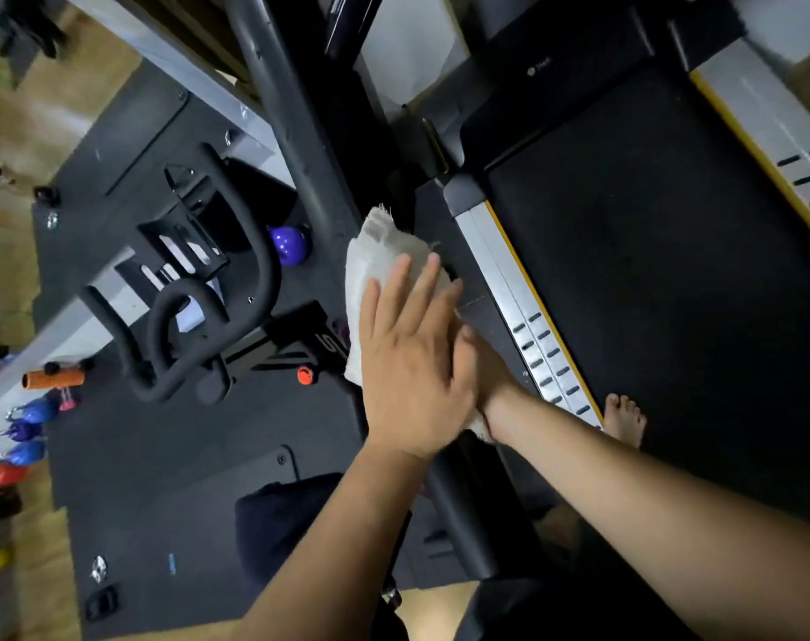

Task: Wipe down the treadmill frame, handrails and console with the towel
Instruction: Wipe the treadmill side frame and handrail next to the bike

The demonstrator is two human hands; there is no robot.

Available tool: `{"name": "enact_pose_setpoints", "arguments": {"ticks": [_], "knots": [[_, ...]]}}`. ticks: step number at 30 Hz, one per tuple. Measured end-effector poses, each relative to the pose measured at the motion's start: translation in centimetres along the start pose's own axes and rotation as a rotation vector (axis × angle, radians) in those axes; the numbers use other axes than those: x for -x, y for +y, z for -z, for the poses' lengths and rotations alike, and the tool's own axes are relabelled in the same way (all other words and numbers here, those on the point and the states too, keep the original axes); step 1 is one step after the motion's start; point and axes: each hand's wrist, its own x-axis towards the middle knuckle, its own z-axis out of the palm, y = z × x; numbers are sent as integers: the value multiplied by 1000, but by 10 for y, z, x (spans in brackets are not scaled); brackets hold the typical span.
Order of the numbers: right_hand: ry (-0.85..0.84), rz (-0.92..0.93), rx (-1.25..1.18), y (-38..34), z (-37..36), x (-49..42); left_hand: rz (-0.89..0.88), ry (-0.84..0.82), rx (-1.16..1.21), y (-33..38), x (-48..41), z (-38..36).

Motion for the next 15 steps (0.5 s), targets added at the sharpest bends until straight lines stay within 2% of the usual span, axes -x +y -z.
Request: {"name": "enact_pose_setpoints", "arguments": {"ticks": [1,3,6,8,11,14,15], "knots": [[-37,-16,-59,-3,1,16,62,28,58,7,19,-3],[6,39,-26,-1,0,47,174,59,234,21,66,-11],[40,65,171,9,-4,68,258,46,410,29,108,-14],[8,27,113,9,-4,57,185,5,325,17,97,-12],[1,-75,-225,3,-2,11,79,-48,114,-5,48,-6],[-158,-24,-343,4,1,-30,50,3,-31,-9,7,-5],[-191,-2,-315,3,1,-32,42,23,-39,-8,2,-7]]}}
